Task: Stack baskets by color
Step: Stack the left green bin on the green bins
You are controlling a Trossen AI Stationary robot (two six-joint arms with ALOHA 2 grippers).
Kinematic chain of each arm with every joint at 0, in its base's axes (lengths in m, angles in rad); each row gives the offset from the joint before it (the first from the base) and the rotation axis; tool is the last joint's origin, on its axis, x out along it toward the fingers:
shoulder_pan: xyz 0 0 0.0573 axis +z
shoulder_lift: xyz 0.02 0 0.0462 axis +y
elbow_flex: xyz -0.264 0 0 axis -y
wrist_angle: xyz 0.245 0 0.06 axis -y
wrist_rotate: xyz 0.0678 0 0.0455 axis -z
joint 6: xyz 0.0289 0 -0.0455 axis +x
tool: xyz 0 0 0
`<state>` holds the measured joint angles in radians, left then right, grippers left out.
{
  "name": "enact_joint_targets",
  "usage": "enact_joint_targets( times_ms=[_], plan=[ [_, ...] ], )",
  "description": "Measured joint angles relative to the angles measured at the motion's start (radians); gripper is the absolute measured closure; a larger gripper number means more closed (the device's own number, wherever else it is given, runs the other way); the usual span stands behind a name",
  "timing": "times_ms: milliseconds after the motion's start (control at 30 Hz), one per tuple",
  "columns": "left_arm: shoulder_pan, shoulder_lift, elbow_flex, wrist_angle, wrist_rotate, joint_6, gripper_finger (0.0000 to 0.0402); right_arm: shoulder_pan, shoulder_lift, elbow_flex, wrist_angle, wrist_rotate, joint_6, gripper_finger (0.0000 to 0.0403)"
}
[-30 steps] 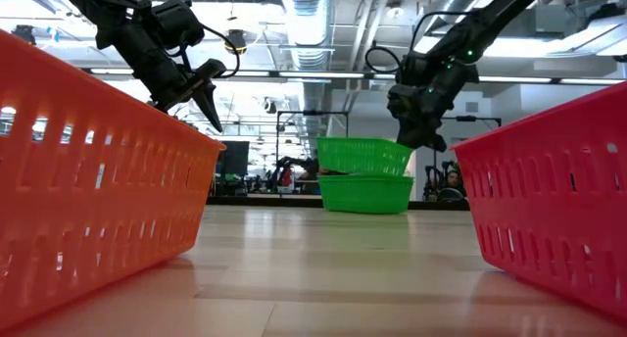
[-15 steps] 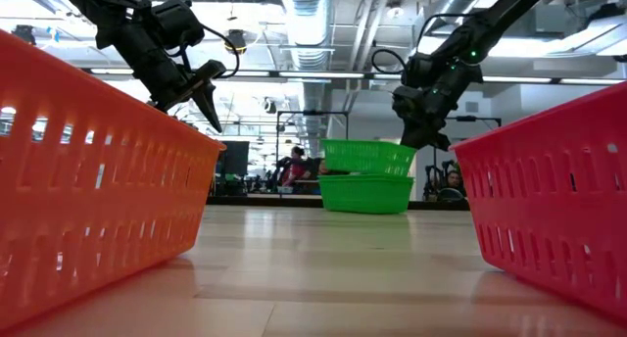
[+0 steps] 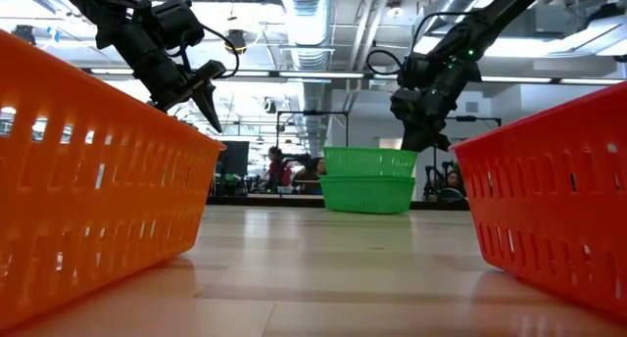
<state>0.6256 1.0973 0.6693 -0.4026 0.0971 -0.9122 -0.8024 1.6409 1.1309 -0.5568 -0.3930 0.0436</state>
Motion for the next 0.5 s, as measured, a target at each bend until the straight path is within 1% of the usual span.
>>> enact_joint_targets(
  times_ms=[200,500],
  plan=[
    [0.0,0.0,0.0,0.0,0.0,0.0,0.0178,-0.013,0.0,0.0,-0.001,0.01,-0.001,0.0384],
    [0.0,0.0,0.0,0.0,0.0,-0.001,0.0178,-0.001,0.0,0.0,-0.011,0.011,-0.015,0.0369]
  ],
)
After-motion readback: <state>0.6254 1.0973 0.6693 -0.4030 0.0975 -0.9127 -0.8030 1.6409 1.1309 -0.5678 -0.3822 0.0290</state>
